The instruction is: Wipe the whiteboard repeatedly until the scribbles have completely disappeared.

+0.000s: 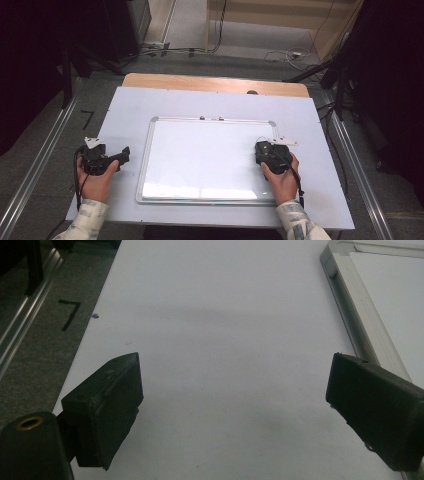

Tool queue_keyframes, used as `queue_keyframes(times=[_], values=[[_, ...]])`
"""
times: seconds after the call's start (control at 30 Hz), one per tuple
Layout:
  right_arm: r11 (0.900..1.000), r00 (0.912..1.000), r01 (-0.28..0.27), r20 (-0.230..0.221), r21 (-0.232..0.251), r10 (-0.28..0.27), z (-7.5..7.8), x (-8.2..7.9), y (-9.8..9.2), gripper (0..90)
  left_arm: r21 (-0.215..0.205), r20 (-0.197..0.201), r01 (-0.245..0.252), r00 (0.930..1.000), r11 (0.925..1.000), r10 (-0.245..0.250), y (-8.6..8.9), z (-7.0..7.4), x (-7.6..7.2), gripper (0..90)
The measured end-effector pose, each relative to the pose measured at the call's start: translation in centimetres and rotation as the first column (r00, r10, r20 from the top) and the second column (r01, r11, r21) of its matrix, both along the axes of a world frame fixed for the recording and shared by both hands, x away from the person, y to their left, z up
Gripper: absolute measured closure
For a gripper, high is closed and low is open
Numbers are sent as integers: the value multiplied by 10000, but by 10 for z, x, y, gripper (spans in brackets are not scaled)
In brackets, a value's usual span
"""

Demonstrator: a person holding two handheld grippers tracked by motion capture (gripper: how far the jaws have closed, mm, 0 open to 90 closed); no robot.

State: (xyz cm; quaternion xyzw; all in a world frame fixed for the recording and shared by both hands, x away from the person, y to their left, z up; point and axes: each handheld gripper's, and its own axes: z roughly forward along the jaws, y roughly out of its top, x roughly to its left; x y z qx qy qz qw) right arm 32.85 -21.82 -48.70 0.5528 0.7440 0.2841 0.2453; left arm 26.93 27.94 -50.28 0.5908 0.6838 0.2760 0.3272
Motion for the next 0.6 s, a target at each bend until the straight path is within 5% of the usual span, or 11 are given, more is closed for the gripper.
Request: queue_keyframes(times=[0.6], values=[[9970,9970,-772,-11,-104,772,-1,-18,24,386,-5,14,36,10000,10000,-36,-2,0,1,88]])
